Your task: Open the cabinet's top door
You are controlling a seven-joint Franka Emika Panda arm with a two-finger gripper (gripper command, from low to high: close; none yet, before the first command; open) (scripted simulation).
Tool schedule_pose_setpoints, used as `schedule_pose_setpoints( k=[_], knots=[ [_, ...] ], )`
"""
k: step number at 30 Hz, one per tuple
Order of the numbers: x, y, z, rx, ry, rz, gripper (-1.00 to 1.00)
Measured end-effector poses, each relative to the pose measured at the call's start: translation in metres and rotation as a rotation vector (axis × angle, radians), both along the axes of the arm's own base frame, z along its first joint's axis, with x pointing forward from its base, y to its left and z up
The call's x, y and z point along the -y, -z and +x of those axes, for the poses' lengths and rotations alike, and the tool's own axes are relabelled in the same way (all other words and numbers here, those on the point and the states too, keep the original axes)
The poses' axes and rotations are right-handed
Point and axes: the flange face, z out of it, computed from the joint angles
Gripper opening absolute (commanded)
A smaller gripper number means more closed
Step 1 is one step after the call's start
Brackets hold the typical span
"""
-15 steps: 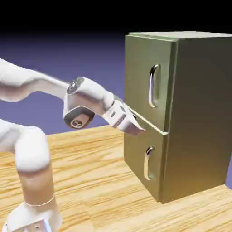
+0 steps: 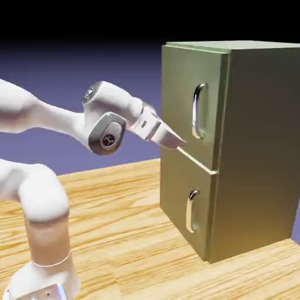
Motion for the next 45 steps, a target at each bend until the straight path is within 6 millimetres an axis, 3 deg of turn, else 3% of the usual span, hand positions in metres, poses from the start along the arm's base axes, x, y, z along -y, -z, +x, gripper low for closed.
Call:
schedule_pose_setpoints(
  k=[11,22,33,45],
  knots=[
    [-0.015,-0.020,-0.008,0.086,-0.023,-0.041,1.00],
    [-0.017,-0.027,-0.017,0.197,-0.026,-0.072,1.00],
    [-0.005,-0.025,-0.019,0.330,-0.021,-0.088,1.00],
    [0.022,-0.015,-0.012,0.492,-0.026,-0.083,1.00]
  ],
)
